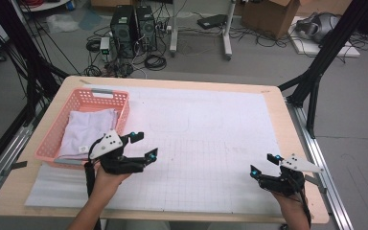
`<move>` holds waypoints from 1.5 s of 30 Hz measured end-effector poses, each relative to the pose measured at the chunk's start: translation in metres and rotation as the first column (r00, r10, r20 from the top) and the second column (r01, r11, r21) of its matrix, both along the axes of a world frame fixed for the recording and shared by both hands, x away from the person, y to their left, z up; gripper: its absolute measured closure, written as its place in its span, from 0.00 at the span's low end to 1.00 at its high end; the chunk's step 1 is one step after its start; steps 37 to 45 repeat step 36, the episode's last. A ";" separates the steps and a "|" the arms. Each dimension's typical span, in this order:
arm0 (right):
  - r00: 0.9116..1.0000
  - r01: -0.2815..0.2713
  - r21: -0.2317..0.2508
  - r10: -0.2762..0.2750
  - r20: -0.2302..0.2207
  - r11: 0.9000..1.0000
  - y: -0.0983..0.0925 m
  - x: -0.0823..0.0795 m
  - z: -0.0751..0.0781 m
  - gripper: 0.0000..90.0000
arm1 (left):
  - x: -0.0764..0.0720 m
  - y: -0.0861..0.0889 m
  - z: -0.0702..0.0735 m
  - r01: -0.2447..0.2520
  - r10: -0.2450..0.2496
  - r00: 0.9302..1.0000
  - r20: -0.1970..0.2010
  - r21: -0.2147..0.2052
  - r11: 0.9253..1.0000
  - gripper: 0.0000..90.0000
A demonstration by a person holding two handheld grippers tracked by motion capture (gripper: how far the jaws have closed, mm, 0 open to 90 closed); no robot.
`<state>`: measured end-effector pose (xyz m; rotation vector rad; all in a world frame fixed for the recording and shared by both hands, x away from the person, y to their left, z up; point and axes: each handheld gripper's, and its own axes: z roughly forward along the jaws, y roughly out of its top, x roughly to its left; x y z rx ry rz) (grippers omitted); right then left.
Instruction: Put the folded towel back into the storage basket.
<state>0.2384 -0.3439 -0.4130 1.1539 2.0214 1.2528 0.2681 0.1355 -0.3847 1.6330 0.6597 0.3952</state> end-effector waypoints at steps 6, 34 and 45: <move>1.000 0.004 -0.001 -0.004 0.004 1.000 0.001 -0.003 0.001 0.23 | -0.012 -0.014 -0.018 0.034 -0.034 0.999 -0.011 0.023 0.999 0.25; 1.000 -0.001 -0.004 0.001 -0.005 1.000 0.004 -0.003 -0.001 0.23 | -0.015 -0.009 -0.038 0.009 -0.007 0.999 -0.042 0.031 0.999 0.25; 1.000 -0.003 -0.004 0.003 -0.002 1.000 0.004 -0.003 -0.001 0.23 | -0.014 -0.008 -0.039 0.007 -0.006 0.999 -0.045 0.033 0.999 0.25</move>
